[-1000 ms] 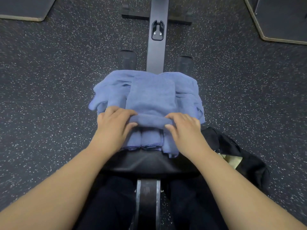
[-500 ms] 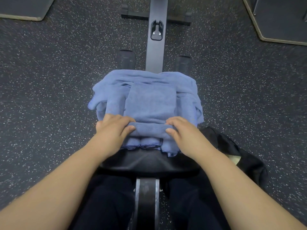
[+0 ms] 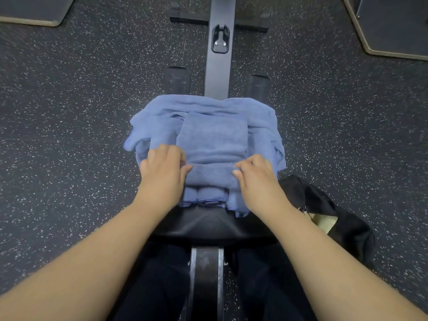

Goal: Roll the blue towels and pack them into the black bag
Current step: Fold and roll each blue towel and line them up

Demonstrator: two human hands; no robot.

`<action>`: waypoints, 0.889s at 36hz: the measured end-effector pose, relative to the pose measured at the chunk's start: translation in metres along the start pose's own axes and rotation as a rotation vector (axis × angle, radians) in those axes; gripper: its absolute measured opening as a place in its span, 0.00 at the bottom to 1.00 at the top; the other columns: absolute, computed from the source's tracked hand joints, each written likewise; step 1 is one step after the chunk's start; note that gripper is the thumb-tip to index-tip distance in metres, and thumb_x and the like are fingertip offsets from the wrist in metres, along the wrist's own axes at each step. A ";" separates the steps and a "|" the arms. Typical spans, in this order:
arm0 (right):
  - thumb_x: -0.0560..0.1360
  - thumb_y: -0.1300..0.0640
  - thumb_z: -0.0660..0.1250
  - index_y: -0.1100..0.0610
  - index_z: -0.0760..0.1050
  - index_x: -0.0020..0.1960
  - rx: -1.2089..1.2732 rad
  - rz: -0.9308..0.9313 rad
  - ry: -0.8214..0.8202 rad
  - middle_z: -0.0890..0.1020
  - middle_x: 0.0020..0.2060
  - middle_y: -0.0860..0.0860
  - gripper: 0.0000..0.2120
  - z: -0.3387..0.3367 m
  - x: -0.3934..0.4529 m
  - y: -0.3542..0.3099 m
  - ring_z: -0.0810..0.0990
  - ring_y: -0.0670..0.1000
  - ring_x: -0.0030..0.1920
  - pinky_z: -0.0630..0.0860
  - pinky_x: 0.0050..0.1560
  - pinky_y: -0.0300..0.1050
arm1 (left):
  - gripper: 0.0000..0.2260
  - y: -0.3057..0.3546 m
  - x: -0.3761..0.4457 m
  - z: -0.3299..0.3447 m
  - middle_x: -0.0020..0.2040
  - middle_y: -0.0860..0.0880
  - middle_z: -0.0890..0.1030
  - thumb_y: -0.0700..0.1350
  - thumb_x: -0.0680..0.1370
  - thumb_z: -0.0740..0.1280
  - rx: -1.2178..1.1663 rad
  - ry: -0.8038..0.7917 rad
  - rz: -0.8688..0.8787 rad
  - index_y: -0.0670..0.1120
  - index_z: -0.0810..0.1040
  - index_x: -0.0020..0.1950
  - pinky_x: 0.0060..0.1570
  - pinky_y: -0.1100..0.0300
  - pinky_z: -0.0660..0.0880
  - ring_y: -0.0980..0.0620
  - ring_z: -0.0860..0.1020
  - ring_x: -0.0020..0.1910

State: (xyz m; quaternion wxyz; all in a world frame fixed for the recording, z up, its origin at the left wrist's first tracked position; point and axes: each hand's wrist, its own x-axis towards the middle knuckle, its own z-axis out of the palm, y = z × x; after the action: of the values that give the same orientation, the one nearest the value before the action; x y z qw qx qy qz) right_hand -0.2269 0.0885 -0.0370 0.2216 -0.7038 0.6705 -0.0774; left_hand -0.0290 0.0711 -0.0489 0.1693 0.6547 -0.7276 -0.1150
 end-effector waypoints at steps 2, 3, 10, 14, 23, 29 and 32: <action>0.82 0.51 0.54 0.57 0.74 0.60 -0.048 0.015 0.011 0.70 0.57 0.52 0.15 0.000 0.001 -0.001 0.65 0.53 0.57 0.63 0.57 0.45 | 0.01 -0.004 0.000 0.003 0.48 0.44 0.74 0.40 0.76 0.66 -0.045 0.026 0.085 0.45 0.75 0.45 0.43 0.53 0.58 0.40 0.70 0.48; 0.82 0.51 0.54 0.55 0.74 0.61 -0.068 0.024 0.015 0.70 0.57 0.51 0.15 -0.001 0.001 -0.001 0.65 0.53 0.58 0.62 0.56 0.45 | 0.03 -0.005 -0.001 0.004 0.47 0.45 0.74 0.41 0.75 0.62 -0.060 0.019 0.102 0.47 0.76 0.44 0.43 0.53 0.57 0.42 0.69 0.47; 0.75 0.62 0.65 0.55 0.76 0.48 0.078 -0.028 0.281 0.74 0.47 0.51 0.05 0.004 0.000 -0.007 0.69 0.55 0.51 0.59 0.46 0.45 | 0.13 -0.004 -0.002 0.005 0.46 0.47 0.77 0.50 0.71 0.54 -0.056 -0.034 0.156 0.48 0.77 0.45 0.43 0.53 0.59 0.50 0.63 0.46; 0.64 0.66 0.58 0.57 0.73 0.40 0.089 -0.144 0.310 0.74 0.40 0.54 0.09 0.016 0.000 -0.016 0.70 0.55 0.41 0.65 0.39 0.49 | 0.20 -0.005 -0.005 0.005 0.51 0.50 0.74 0.63 0.69 0.57 -0.038 -0.078 0.164 0.50 0.76 0.49 0.46 0.55 0.57 0.50 0.64 0.51; 0.54 0.66 0.68 0.54 0.70 0.47 -0.096 -0.131 0.347 0.75 0.43 0.52 0.22 0.025 0.001 -0.013 0.65 0.52 0.43 0.57 0.39 0.44 | 0.19 -0.011 -0.003 0.008 0.55 0.48 0.74 0.51 0.65 0.67 0.001 -0.098 0.178 0.56 0.69 0.55 0.48 0.52 0.58 0.49 0.64 0.55; 0.63 0.66 0.66 0.55 0.73 0.53 -0.045 -0.153 0.288 0.77 0.50 0.52 0.19 0.022 0.004 -0.007 0.69 0.53 0.50 0.57 0.44 0.44 | 0.16 -0.013 -0.001 0.012 0.56 0.49 0.75 0.50 0.71 0.65 0.016 -0.050 0.169 0.56 0.70 0.58 0.47 0.52 0.59 0.49 0.65 0.55; 0.72 0.63 0.67 0.55 0.72 0.62 -0.044 -0.133 0.196 0.75 0.59 0.51 0.18 0.019 0.005 -0.005 0.71 0.55 0.59 0.57 0.53 0.44 | 0.13 -0.013 0.001 0.012 0.58 0.50 0.75 0.52 0.75 0.61 0.013 -0.046 0.148 0.56 0.73 0.60 0.48 0.54 0.56 0.50 0.65 0.57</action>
State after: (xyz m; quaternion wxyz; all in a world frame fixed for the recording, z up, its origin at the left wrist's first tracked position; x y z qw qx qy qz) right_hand -0.2148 0.0875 -0.0526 0.1339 -0.7403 0.6425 -0.1456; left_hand -0.0220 0.0681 -0.0645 0.1566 0.5975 -0.7784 -0.1125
